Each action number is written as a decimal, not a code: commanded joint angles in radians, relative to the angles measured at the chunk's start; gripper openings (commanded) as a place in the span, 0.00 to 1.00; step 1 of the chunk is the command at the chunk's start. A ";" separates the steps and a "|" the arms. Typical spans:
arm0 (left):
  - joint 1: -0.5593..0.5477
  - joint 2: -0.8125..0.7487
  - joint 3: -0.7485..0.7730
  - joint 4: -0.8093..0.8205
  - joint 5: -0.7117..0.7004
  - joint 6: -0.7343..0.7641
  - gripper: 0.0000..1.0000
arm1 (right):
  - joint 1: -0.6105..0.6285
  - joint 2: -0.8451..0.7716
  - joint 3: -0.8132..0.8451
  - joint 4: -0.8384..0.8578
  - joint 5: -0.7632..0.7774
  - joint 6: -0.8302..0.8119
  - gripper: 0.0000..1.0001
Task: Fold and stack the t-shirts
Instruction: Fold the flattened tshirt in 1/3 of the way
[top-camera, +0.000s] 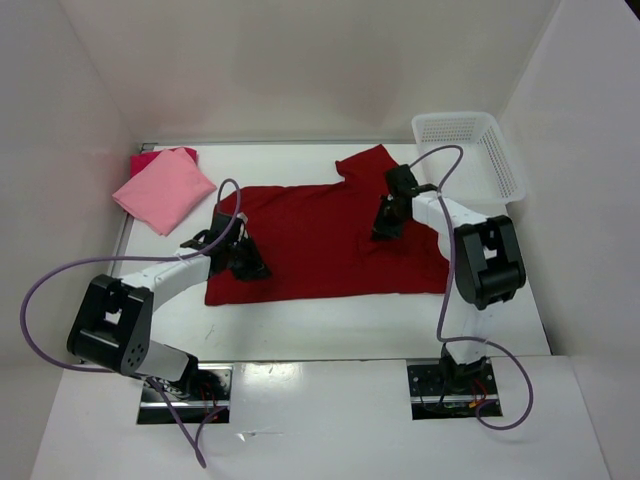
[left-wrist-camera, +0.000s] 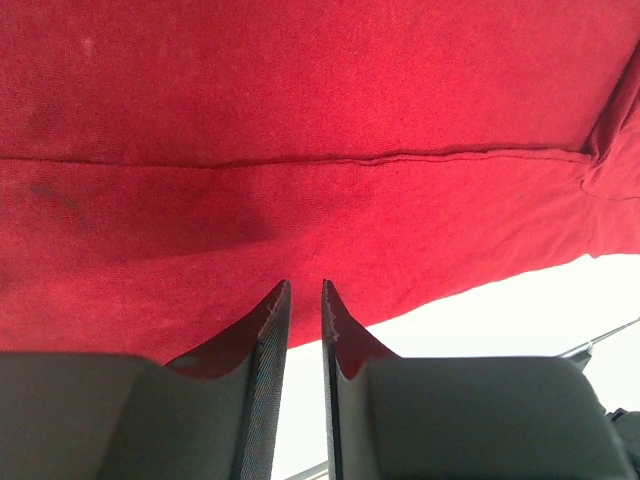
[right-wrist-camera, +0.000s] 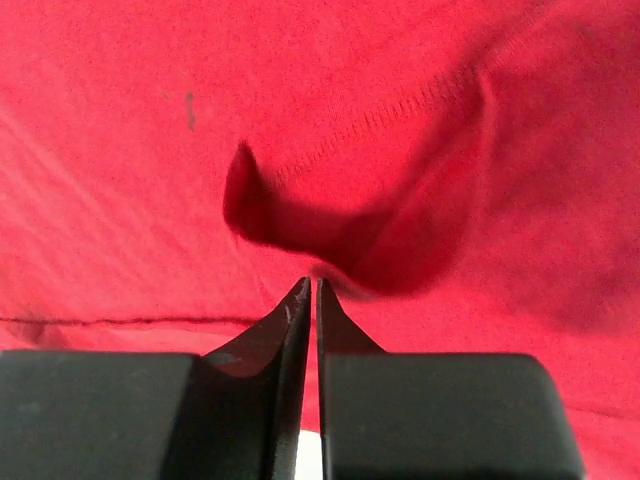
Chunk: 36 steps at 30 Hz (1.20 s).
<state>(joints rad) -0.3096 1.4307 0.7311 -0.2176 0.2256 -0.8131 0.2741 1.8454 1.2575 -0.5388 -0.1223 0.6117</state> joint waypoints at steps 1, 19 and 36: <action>0.004 -0.038 0.007 0.006 0.003 0.019 0.26 | 0.000 -0.129 -0.018 -0.018 0.058 -0.015 0.08; 0.147 0.034 0.166 -0.025 -0.006 0.107 0.27 | -0.039 -0.088 -0.120 0.016 0.056 -0.024 0.00; 0.455 0.276 0.361 0.052 -0.123 0.095 0.64 | -0.039 0.124 0.116 0.083 -0.106 -0.024 0.09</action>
<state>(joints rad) 0.1295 1.6779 1.0401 -0.2272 0.1570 -0.7303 0.2394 2.0144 1.3834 -0.4885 -0.2092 0.5964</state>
